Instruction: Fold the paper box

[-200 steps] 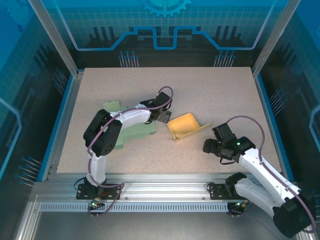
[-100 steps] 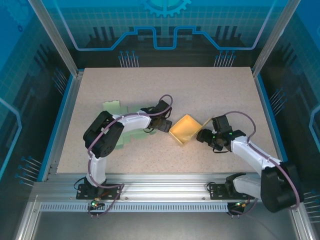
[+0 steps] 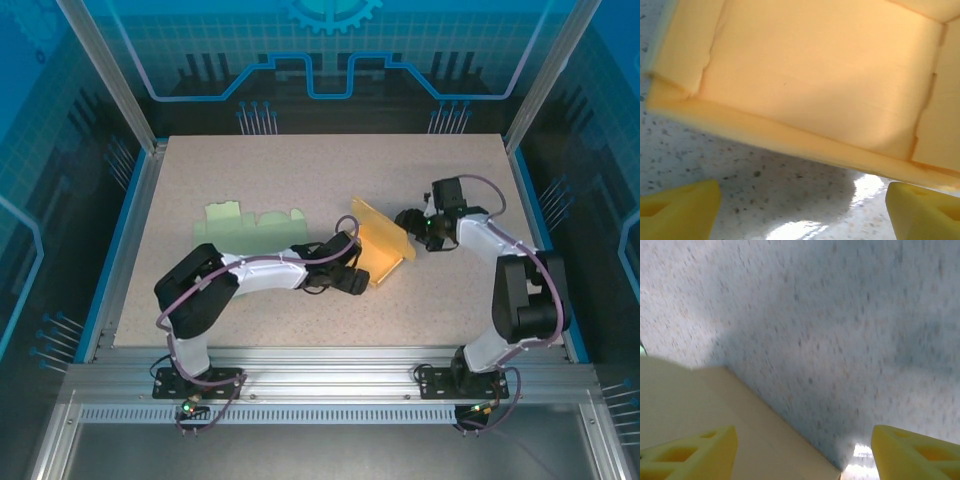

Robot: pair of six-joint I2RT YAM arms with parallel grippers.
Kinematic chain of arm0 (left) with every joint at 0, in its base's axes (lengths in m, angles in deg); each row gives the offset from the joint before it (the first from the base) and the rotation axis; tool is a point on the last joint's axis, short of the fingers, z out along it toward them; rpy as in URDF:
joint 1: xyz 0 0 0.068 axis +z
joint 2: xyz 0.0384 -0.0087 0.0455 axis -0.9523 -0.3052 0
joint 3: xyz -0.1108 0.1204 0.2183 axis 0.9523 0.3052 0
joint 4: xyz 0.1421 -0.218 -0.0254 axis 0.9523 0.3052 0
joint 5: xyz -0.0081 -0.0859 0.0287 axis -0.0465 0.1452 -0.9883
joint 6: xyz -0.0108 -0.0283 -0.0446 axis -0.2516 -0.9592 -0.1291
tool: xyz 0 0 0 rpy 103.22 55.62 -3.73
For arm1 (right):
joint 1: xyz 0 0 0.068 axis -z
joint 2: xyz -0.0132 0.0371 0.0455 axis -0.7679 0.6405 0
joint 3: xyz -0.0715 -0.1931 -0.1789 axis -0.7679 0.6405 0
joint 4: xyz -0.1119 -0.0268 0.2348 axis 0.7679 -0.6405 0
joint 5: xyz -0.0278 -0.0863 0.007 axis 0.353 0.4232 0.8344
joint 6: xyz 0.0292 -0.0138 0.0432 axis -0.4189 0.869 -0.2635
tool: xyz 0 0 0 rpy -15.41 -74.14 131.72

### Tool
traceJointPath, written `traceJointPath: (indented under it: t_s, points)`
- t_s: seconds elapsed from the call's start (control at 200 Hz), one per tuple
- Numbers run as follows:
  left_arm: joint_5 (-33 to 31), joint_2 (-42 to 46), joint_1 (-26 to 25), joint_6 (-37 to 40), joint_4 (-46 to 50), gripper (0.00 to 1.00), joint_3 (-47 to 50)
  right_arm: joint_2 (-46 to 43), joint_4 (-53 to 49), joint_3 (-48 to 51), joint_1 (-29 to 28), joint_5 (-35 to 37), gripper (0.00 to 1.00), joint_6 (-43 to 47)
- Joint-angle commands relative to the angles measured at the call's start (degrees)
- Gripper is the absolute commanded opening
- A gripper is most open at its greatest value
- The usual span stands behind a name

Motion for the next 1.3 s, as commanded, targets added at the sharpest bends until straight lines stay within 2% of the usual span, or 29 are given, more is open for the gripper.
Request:
traceJointPath:
  t_s: [0.0, 0.11, 0.18, 0.325, 0.445, 0.525, 0.71, 0.976, 1.171, 1.296]
  points:
    - [-2.18, 5.98, 0.21, -3.81, -3.0, 0.87, 2.71, 0.38, -7.59, -4.29, 3.26, 0.42, 0.71, 4.48]
    - [-6.8, 11.77, 0.95, -2.77, -2.4, 0.88, 5.3, -3.59, -12.14, -4.21, 6.2, 3.88, 0.72, 6.42]
    - [-6.66, 14.86, 3.08, -2.01, -2.0, 0.88, 6.38, -8.05, -14.86, -2.45, 7.57, 6.57, 0.73, 7.04]
    - [0.64, 17.24, 10.03, 0.62, -5.96, 0.85, 7.96, -18.39, -18.41, 2.48, 8.11, 9.69, 0.74, 7.21]
    - [5.76, 14.38, 13.69, 2.39, -7.77, 0.81, 6.16, -27.24, -21.74, 6.29, 8.07, 10.87, 0.74, 6.53]
    - [8.94, 10.84, 14.97, 2.58, -8.76, 0.76, 4.44, -32.95, -23.35, 9.21, 7.98, 10.78, 0.73, 6.16]
    - [15.57, 4.36, 15.23, 2.35, -11.38, 0.72, 1.26, -43.03, -24.64, 12.96, 7.4, 5.34, 0.71, 7.86]
    - [19.83, -0.76, 15.19, -1.1, -14.35, 0.68, 0.22, -44.65, -23.87, 13.95, 6.16, 2.55, 0.71, 7.86]
    - [25.26, -2.2, 14.61, -8.4, -21.65, 0.67, 3.87, -41.4, -21.42, 14.25, 5.3, 2.44, 0.7, 8.01]
    - [25.74, -1.74, 12.26, -13.33, -26.88, 0.66, 7.02, -38.61, -19.66, 13.72, 4.9, 2.43, 0.7, 8.85]
